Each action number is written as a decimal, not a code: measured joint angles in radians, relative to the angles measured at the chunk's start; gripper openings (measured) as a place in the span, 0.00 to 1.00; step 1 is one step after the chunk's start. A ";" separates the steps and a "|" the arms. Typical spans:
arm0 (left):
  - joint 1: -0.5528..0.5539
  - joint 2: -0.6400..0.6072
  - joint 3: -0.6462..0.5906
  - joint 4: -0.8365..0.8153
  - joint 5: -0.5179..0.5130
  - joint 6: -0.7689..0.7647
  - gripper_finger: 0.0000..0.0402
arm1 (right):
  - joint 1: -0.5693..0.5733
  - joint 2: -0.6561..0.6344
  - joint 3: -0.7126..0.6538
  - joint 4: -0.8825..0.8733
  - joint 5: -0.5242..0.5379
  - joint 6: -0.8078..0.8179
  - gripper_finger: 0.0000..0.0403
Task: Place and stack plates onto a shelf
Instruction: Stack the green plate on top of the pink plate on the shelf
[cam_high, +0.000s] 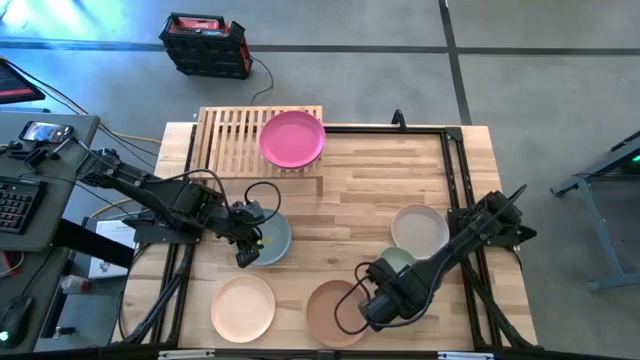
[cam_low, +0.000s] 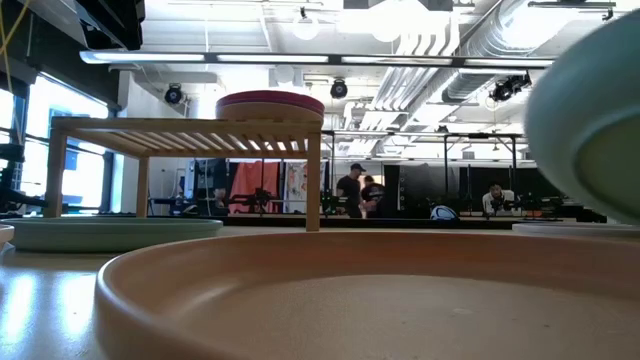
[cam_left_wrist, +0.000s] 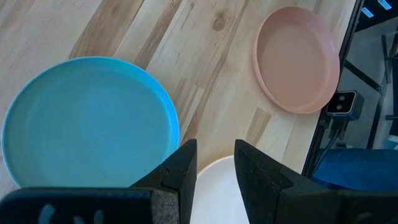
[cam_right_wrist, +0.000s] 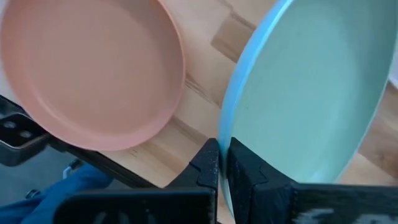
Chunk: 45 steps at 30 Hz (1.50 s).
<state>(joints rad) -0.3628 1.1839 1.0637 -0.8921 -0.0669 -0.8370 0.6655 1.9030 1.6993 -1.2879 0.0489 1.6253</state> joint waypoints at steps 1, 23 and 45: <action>0.000 0.000 0.000 0.000 0.000 0.000 0.24 | -0.005 0.000 0.007 -0.004 0.007 -0.012 0.00; 0.001 0.000 0.000 -0.016 0.000 0.002 0.24 | -0.215 -0.002 0.309 -0.236 0.277 -0.500 0.00; 0.085 0.000 0.000 -0.035 -0.001 -0.042 0.24 | -0.660 -0.002 0.481 -0.170 0.369 -1.408 0.00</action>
<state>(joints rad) -0.2778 1.1839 1.0637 -0.9268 -0.0680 -0.8791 0.0053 1.9011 2.1801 -1.4581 0.4184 0.2175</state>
